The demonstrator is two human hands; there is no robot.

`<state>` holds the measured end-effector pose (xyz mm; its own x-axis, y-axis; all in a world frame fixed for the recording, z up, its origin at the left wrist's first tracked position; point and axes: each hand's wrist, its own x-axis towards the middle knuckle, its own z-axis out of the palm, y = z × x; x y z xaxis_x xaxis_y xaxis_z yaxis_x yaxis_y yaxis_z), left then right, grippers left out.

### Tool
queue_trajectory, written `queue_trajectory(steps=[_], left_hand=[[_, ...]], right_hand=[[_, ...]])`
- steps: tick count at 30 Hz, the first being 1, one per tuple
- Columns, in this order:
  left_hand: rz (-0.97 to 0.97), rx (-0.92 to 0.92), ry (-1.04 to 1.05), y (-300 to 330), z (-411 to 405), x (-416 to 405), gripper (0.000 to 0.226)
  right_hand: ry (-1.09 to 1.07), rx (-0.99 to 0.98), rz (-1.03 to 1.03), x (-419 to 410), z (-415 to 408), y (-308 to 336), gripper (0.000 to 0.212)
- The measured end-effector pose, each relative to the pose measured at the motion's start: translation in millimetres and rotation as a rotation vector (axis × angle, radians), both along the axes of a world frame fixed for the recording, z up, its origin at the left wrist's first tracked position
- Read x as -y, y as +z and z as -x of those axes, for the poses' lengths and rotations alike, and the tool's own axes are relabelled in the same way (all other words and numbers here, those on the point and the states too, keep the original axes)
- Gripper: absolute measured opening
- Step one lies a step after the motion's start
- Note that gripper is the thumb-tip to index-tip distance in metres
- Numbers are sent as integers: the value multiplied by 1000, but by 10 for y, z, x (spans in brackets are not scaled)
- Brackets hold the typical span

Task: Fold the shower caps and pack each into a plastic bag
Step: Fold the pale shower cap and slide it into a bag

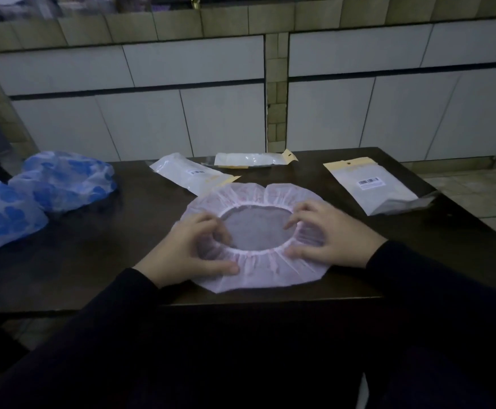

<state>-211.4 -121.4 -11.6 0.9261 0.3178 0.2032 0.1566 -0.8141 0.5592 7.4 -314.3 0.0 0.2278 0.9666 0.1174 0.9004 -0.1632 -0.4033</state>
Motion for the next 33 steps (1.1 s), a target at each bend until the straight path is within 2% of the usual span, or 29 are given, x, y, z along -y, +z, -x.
queue_trajectory(steps=[2, 5, 9, 12, 13, 16, 17, 19, 20, 22, 23, 27, 31, 33], left_hand=[[40, 71, -16, -32, 41, -38, 32], [98, 47, -57, -34, 71, -76, 25], [169, -85, -55, -6, 103, -145, 58], [191, -109, -60, -6, 92, -173, 64], [200, -106, -64, 3, 84, -167, 64], [207, -96, -59, 12, 70, -189, 65], [204, -107, -49, 21, 74, -198, 66], [220, -125, -9, 26, 92, -216, 67], [232, -110, 13, 22, 96, -219, 61], [224, -26, 78, 14, 86, -209, 31], [200, 12, 128, 16, 74, -217, 24], [175, 91, 204, 34, 22, -262, 47], [176, 200, 278, 45, -91, -359, 35], [145, 224, 346, 27, -177, -446, 37]], right_hand=[[24, -19, -20, 8, -77, -15, 22], [66, -112, -9, 21, -142, -75, 16], [101, -225, 140, 62, -168, 2, 41], [112, -209, 251, 62, -165, 48, 51], [109, -230, 235, 62, -164, 49, 46], [74, -294, 72, 56, -176, 36, 10], [50, -291, 19, 46, -178, 30, 6], [-28, -264, -74, 2, -186, -8, 14], [-76, -245, -118, -22, -180, -17, 18], [-125, -243, -179, -49, -186, -30, 24], [-113, -272, -173, -46, -200, -30, 26], [-35, -240, -60, -29, -275, -49, 17], [-249, -314, -260, -156, -315, -87, 17], [-312, -340, -348, -221, -339, -73, 33]])
